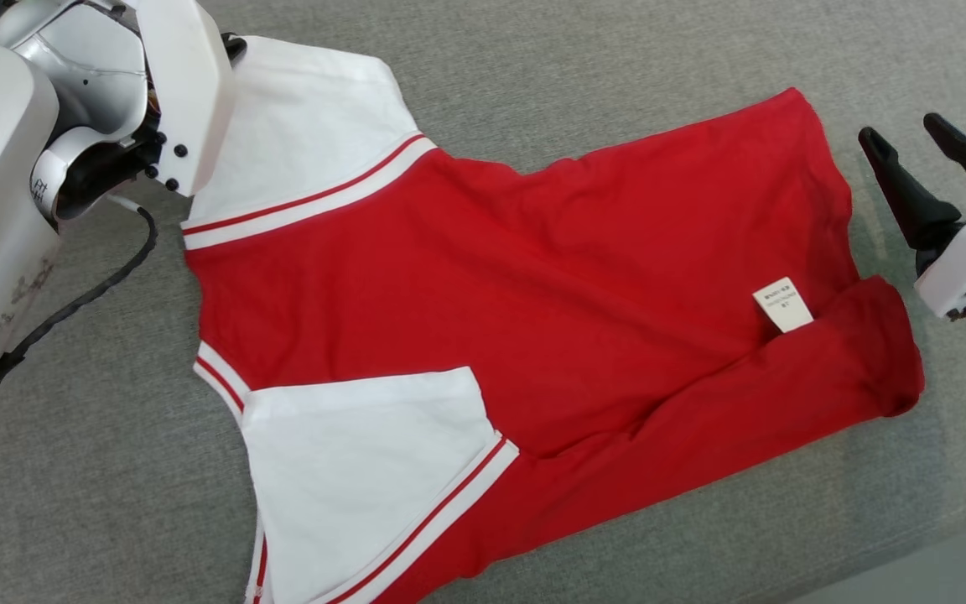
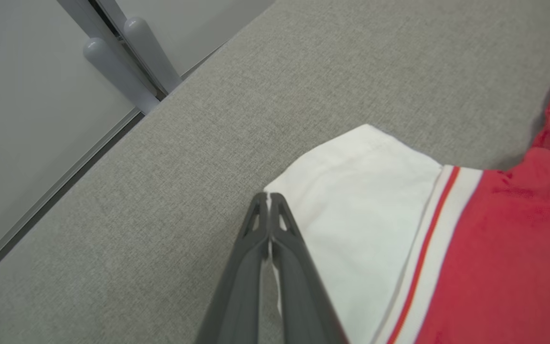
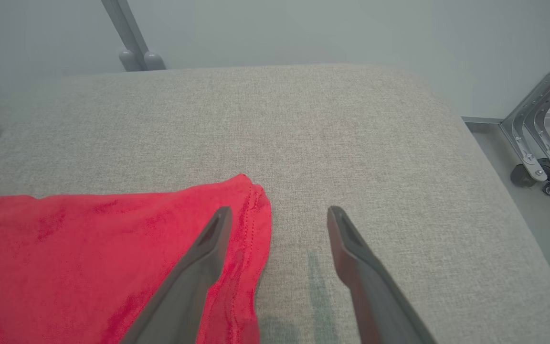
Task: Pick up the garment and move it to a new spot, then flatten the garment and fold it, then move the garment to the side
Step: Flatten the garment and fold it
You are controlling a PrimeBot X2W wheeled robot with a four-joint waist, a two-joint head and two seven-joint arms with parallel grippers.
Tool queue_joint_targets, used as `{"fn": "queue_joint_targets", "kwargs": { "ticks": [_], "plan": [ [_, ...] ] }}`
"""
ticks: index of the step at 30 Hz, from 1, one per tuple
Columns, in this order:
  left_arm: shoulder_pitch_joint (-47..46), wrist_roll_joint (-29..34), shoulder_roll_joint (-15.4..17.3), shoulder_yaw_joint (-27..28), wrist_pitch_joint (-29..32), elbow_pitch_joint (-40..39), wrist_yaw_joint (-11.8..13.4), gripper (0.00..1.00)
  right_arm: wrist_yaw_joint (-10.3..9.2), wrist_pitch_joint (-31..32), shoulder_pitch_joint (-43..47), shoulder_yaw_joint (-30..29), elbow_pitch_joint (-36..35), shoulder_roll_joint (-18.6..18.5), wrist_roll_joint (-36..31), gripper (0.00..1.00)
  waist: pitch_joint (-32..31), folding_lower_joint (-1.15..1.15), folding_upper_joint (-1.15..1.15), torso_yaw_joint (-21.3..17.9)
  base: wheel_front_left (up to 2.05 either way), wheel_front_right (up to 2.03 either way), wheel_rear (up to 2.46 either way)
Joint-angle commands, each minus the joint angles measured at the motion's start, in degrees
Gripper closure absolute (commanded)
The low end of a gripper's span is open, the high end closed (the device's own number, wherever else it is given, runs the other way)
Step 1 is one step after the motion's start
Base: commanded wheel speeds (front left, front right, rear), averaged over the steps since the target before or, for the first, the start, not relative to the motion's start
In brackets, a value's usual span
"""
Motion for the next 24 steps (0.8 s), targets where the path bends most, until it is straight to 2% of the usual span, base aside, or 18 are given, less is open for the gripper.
{"fn": "queue_joint_targets", "kwargs": {
  "ticks": [1,8,17,20,22,24],
  "plan": [
    [0.8,-0.1,0.5,-0.1,0.0,-0.7,-0.2,1.00,-0.09,0.6,-1.6,0.6,1.2,-0.5,-0.9,0.00,0.1,0.00,0.00,1.2,0.00,0.00,0.00],
    [0.8,0.5,2.0,-0.8,0.7,-6.5,0.1,1.00,-0.10,2.8,-9.8,6.1,10.6,0.5,-4.3,0.00,0.8,0.00,0.00,4.0,0.00,0.00,0.00],
    [1.4,0.3,3.5,-1.0,1.7,-11.3,1.0,1.00,-0.10,3.2,-15.8,11.6,20.4,2.9,-1.8,0.00,1.6,0.00,0.00,5.3,0.00,0.00,0.00],
    [1.6,0.4,4.0,-1.1,1.6,-12.0,1.2,1.00,-0.10,2.6,-17.1,12.6,22.4,2.7,-0.8,0.09,1.6,0.00,0.00,5.5,0.00,0.00,0.00],
    [1.7,0.5,4.2,-1.1,1.5,-12.2,1.2,1.00,-0.10,2.1,-17.6,12.7,23.0,2.6,-0.4,0.09,1.6,0.00,0.00,5.6,0.00,0.00,0.00],
    [2.0,0.4,4.4,-1.2,1.4,-12.4,1.3,1.00,-0.10,1.3,-18.4,12.8,23.5,2.4,0.6,0.00,1.6,0.00,0.00,5.7,0.00,0.00,0.00]
  ]
}}
